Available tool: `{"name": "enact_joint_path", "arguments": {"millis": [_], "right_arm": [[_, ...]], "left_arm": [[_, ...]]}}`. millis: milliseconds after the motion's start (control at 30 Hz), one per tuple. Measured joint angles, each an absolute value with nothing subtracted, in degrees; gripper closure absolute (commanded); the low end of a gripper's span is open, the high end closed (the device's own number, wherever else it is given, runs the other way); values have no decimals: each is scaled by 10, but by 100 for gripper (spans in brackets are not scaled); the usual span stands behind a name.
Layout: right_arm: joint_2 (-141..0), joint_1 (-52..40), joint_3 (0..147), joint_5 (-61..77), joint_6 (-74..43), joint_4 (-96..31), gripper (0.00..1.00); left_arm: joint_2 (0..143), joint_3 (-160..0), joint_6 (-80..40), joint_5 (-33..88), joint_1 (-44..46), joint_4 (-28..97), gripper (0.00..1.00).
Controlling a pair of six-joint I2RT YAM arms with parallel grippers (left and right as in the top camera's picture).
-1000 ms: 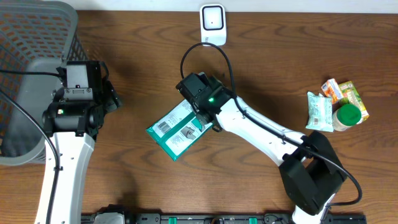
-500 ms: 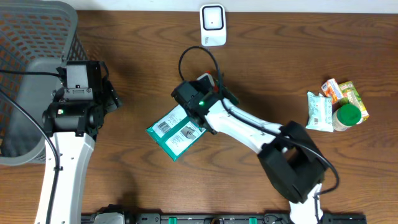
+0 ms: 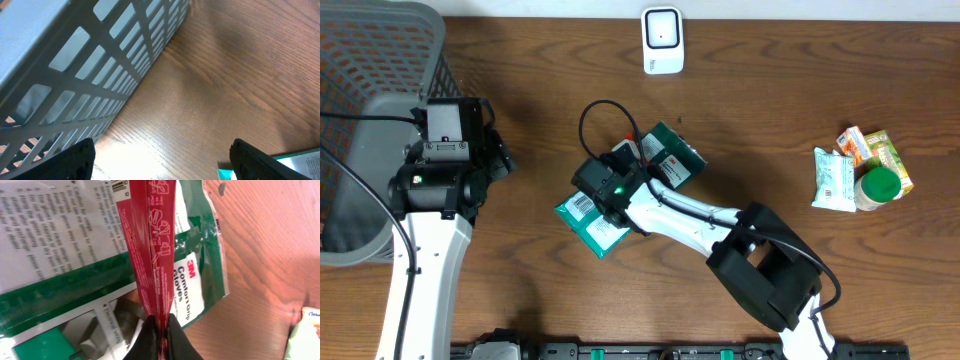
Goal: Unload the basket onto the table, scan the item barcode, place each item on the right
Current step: 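Lower the right gripper and grasp the red strip on the glove packs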
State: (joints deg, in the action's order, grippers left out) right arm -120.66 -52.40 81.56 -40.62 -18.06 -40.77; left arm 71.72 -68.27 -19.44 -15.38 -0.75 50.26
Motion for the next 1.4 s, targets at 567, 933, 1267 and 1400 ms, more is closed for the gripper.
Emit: {"name": "enact_joint_path", "arguments": {"millis": [567, 933, 1267, 1400], "right_arm": [[-1207, -524, 816, -365, -226, -405, 99], [-1207, -524, 816, -327, -229, -398, 92], [-1207, -524, 816, -261, -240, -396, 67], [-1206, -524, 816, -256, -239, -396, 58]], "left_arm": [[717, -683, -194, -154, -8, 503, 13], [717, -683, -194, -154, -8, 503, 13], [717, -683, -194, -154, -8, 503, 13], [717, -683, -194, -154, -8, 503, 13]]}}
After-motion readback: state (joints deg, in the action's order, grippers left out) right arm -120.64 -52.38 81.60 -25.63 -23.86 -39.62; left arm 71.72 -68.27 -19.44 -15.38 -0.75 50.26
